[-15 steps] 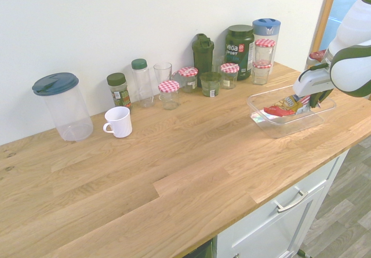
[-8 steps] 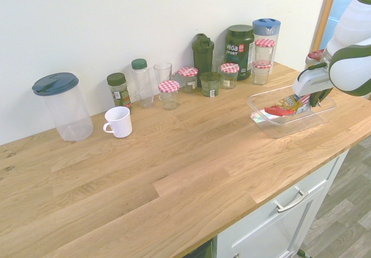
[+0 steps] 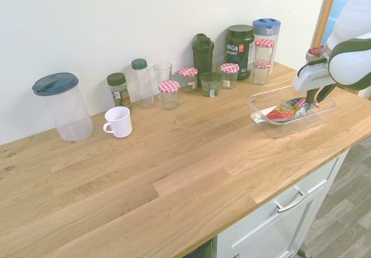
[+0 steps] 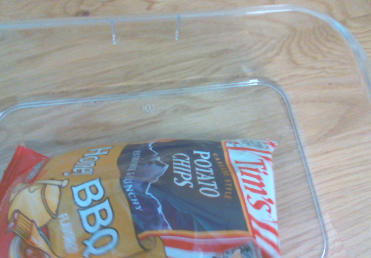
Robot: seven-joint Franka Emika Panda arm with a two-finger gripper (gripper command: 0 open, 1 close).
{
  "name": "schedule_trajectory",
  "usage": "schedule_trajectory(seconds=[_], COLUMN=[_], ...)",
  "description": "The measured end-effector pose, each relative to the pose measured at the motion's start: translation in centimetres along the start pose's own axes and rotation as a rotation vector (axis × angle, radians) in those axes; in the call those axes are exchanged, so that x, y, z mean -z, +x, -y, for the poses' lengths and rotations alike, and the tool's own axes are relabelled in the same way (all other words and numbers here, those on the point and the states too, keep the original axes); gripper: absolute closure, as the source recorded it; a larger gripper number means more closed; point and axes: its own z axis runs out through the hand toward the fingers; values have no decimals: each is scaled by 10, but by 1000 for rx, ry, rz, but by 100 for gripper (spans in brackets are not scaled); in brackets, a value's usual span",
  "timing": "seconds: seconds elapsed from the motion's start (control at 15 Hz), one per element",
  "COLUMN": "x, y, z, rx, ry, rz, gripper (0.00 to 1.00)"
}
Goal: Put the chip bag into the container
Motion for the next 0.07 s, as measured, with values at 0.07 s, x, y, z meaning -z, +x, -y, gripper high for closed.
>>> schedule_trajectory(seconds=[0.07], x=[13], y=[0], z=[0], rx=[-3], ry=[16], rz=[-1], gripper=[0])
